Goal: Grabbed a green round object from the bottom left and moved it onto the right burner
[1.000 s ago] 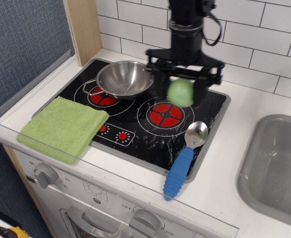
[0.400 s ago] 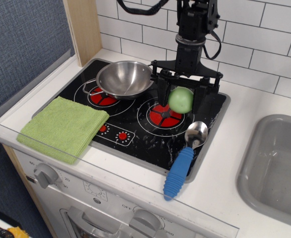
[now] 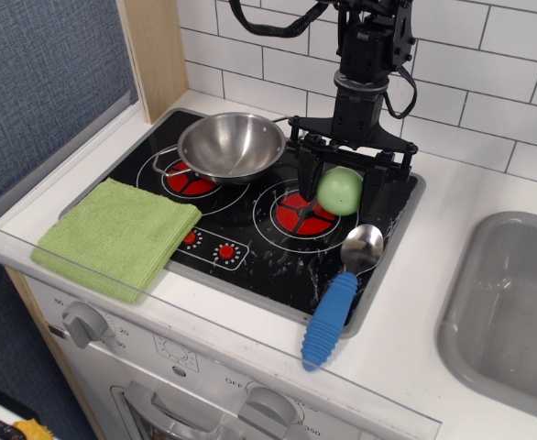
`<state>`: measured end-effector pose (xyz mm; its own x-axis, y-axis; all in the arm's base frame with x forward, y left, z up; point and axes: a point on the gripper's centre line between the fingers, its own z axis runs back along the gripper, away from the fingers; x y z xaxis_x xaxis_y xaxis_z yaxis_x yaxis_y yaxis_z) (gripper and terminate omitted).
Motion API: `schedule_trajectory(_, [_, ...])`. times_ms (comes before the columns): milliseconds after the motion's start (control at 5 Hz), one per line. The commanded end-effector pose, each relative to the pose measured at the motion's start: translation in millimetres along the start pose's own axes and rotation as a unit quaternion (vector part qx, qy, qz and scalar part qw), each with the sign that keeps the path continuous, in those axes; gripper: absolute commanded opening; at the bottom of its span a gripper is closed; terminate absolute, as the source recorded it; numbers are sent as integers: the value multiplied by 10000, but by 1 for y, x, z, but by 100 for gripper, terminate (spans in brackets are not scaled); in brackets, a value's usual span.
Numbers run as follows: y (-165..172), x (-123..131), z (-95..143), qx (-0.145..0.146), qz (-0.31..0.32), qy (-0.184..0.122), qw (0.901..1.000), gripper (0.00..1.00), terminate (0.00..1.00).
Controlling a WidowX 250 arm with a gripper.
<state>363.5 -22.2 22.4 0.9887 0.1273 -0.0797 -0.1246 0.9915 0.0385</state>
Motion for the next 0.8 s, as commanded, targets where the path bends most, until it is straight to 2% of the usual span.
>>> schedule_trajectory(0, [4,-4,38,-63,-136,-550,9984,100,0])
schedule_trajectory(400, [8,-13,66,-18,-232,-922,9955,100,0])
schedule_trajectory(600, [9,-19,67,-8,-310,-843,9960,100,0])
